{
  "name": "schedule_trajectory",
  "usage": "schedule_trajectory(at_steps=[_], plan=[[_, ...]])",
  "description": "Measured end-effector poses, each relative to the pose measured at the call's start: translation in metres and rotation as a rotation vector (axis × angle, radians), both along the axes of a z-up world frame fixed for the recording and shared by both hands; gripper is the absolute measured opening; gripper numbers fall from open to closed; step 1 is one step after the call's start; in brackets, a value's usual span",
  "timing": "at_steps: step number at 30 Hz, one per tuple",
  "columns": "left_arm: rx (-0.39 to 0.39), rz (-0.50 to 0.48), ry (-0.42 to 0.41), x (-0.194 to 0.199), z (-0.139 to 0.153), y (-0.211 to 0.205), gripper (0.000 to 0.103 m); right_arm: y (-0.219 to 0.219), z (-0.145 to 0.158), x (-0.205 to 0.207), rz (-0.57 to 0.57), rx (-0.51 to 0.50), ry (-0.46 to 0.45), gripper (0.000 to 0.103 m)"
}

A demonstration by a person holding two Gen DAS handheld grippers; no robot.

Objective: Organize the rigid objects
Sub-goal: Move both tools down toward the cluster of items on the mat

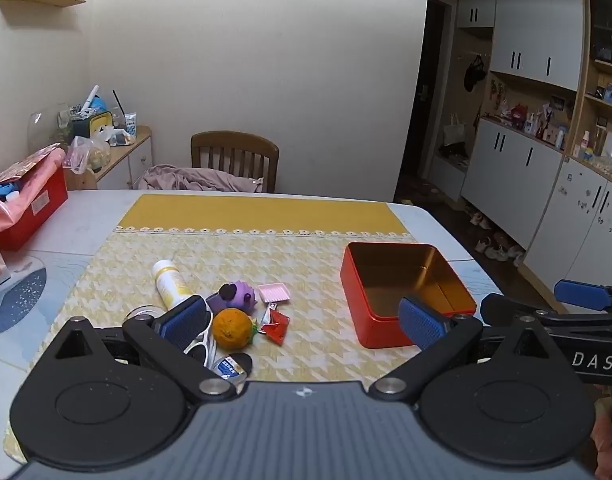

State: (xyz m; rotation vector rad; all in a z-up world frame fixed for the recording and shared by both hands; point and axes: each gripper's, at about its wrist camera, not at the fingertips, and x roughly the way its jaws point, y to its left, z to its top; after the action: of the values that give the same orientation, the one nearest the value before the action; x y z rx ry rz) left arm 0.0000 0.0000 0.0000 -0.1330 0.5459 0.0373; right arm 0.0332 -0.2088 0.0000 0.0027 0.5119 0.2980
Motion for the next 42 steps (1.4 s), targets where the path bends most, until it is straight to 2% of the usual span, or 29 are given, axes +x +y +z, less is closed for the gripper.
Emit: schedule_trajectory(at_steps=[3,6,10,21,32,36,42], plan=[[0.019,0.006,0.003,0.001,0.000,0.002,0.103,0.000,0.003,-0.001,0.003,-0.044,0.001,0.103],[0.028,0.005,0.012,0.003,0.001,0.005,0.103,0.003,0.005,-0.002,0.007,-0.045,0.000,0.103],[0.047,0.015,-0.018,-0.006,0.001,0.002,0.103,0.005,0.002,-0.003,0.004,-0.030,0.001,0.103],[0.013,0.023,0.005,-0.011,0.003,0.004,0.103,0.004,0.005,-0.012,0.015,-0.015,-0.006,0.103],[-0.009,0.030,-0.005,-0.018,0.005,0.004,0.103,0.003,0.009,-0.016,0.016,-0.006,-0.007,0.103],[-0.069,0.040,0.025,-0.017,0.007,0.012,0.103,0.005,0.010,-0.018,0.025,-0.005,-0.009,0.103],[-0.049,0.059,-0.009,-0.021,0.012,0.012,0.103,0.009,0.012,-0.022,0.042,-0.008,-0.026,0.103]])
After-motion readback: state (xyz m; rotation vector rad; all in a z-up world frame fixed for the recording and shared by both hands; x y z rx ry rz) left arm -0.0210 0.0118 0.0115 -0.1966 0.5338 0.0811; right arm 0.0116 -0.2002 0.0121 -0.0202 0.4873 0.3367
